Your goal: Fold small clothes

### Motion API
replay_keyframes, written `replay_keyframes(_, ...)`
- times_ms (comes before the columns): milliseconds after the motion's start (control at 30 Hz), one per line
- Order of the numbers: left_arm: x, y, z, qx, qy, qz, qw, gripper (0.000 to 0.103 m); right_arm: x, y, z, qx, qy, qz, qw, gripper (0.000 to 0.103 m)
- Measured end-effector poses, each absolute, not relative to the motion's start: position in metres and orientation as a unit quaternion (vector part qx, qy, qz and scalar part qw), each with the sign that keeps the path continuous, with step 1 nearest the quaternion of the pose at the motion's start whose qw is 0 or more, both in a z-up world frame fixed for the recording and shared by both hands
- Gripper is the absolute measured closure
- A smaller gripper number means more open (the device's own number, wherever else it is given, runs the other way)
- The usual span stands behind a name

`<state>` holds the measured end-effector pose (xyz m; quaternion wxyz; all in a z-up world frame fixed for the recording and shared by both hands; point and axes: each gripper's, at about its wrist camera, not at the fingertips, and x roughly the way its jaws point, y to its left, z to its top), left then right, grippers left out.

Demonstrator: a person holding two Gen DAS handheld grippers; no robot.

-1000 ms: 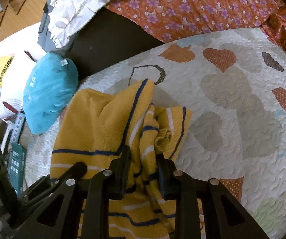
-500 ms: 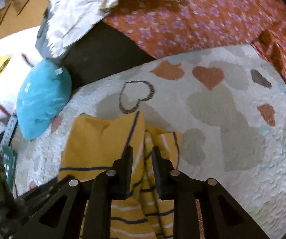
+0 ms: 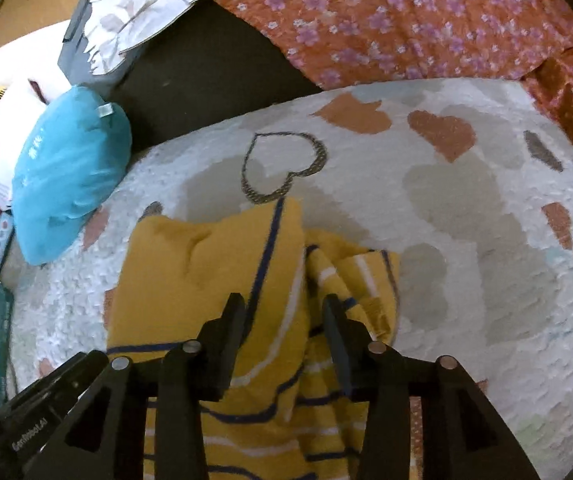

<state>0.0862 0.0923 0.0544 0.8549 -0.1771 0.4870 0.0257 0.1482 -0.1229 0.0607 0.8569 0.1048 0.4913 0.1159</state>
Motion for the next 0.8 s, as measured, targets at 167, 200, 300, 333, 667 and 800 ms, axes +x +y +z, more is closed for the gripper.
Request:
replay_keyframes(167,0.089,0.093,0.046,-0.174,0.498,0.034,0.849,0.06,0.153,-0.109,0.056,0.102,0.515,0.158,0.836,0.096)
replay_keyframes(200,0.089,0.094,0.044,-0.178,0.5,0.035,0.847,0.06,0.152,-0.112,0.058,0.101,0.512,0.153,0.839,0.097)
replay_keyframes(300,0.088,0.096,0.042,-0.196,0.501,0.023,0.842,0.055,0.151,-0.131,0.068,0.098,0.498,0.118,0.854,0.098)
replay_keyframes(333,0.087,0.092,0.042,-0.201,0.5,0.013,0.842,0.053,0.151,-0.141,0.069,0.105,0.496,0.103,0.856,0.098)
replay_keyframes(667,0.086,0.047,0.016,-0.209,0.543,-0.058,0.811,0.045,0.168,-0.157,0.023,0.059,0.537,0.017,0.841,0.098)
replay_keyframes(800,0.093,0.054,-0.007,-0.272,0.569,-0.064,0.773,0.034,0.173,-0.152,0.022,0.023,0.547,0.019,0.837,0.095)
